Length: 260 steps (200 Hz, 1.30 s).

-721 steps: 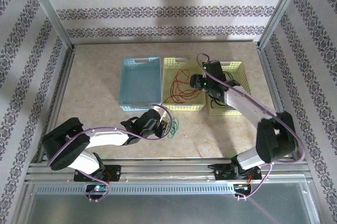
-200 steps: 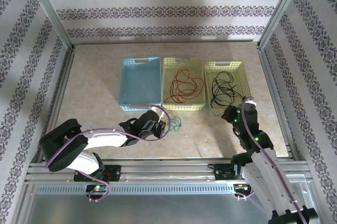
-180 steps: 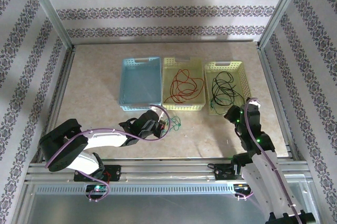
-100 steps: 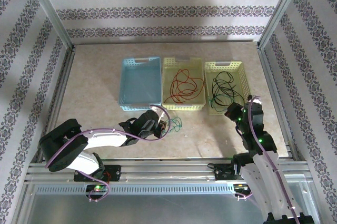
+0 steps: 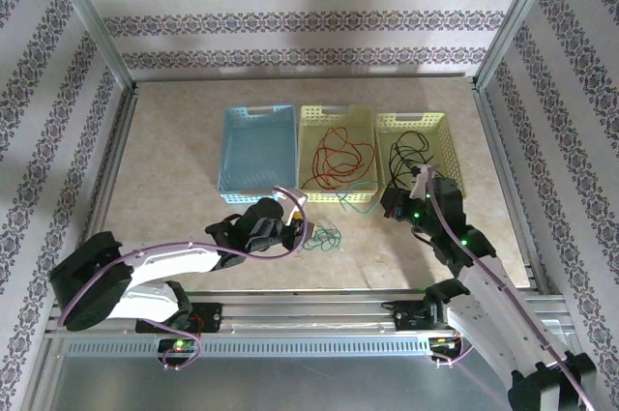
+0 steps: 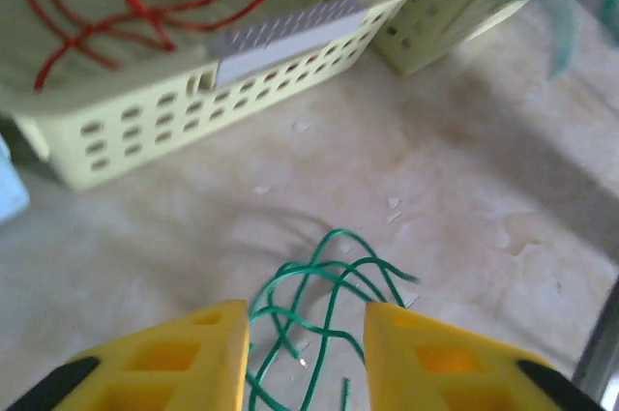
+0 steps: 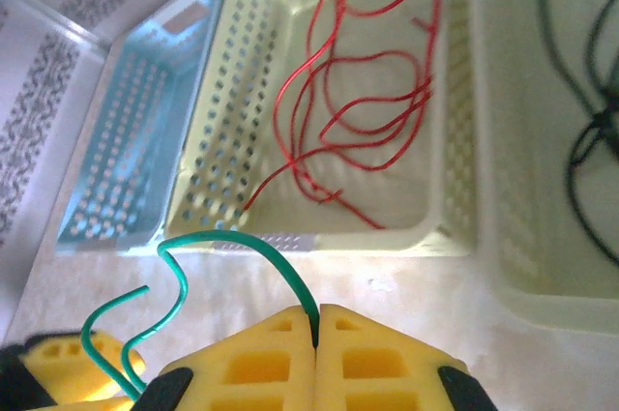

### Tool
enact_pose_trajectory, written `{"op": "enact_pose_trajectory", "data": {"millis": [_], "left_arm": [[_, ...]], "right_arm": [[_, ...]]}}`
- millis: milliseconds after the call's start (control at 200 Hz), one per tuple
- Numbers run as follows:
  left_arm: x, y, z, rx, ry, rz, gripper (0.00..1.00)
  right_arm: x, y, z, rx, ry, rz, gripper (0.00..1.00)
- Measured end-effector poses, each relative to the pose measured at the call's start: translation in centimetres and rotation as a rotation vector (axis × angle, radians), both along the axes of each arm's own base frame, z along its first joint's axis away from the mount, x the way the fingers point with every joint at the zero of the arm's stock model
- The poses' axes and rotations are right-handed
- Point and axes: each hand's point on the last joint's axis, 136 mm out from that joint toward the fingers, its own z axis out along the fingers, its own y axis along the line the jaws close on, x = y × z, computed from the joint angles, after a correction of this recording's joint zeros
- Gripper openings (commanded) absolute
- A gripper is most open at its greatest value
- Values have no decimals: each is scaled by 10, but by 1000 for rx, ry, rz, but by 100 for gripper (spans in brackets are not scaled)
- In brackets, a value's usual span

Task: Untangle the cables

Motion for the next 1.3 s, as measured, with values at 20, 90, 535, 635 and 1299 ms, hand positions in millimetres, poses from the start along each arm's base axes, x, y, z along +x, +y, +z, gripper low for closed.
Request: {"op": "enact_pose_trajectory", "data": {"millis": [20, 90, 535, 635, 1299], "left_arm": [[0, -1, 4, -12, -1, 0, 50], [-1, -2, 17, -45, -18, -6, 57], [-3, -12, 34, -111, -4, -38, 67], [-1, -12, 31, -108, -1, -33, 66], [5, -13, 37, -154, 11, -11, 0]], "right_arm": [[-1, 4, -2, -5, 4, 15, 0], [-5, 14, -7, -21, 16, 51, 0], [-7, 58, 4, -90, -28, 196, 0], [-9, 68, 5, -103, -36, 237, 0], [-6, 80, -4, -196, -48, 247, 0]]}}
